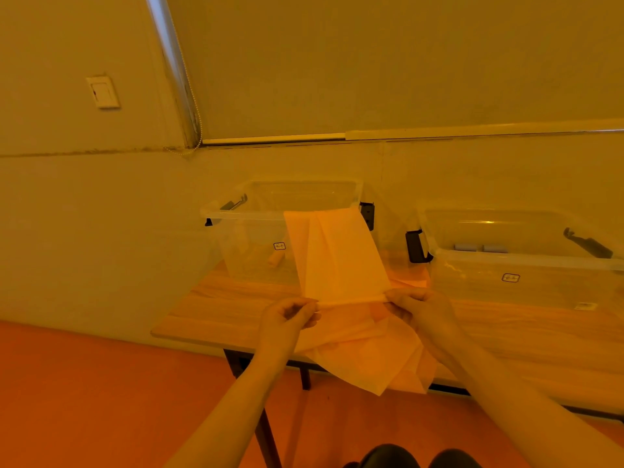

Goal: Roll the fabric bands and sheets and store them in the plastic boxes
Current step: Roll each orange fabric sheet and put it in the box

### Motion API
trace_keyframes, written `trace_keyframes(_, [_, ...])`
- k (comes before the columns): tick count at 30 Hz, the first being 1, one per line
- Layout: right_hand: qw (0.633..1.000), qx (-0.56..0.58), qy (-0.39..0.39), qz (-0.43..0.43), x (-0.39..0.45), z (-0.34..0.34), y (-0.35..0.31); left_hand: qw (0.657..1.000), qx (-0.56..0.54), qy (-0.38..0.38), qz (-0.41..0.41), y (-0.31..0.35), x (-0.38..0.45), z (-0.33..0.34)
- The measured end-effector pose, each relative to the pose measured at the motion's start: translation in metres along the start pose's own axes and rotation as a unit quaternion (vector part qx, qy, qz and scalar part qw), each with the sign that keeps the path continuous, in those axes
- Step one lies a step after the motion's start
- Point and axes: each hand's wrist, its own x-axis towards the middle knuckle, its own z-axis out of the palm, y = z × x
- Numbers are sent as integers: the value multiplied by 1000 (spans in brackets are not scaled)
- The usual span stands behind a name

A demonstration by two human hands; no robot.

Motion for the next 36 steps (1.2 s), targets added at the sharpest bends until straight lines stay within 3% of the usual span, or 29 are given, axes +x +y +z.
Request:
trace_keyframes(7, [997, -61, -15, -32, 1, -1, 1, 999, 21, 7, 31, 0, 2, -3])
trace_keyframes(14, [994, -103, -21, -29, 0, -6, 1, 1000, 3, 5, -10, -1, -5, -6])
trace_keyframes(28, [1000, 20, 14, 5, 3, 3, 3, 1000, 9, 27, 6, 2, -2, -5])
trace_keyframes(36, [998, -51, -8, -26, 0, 3, 5, 999, 30, 29, 0, -4, -6, -7])
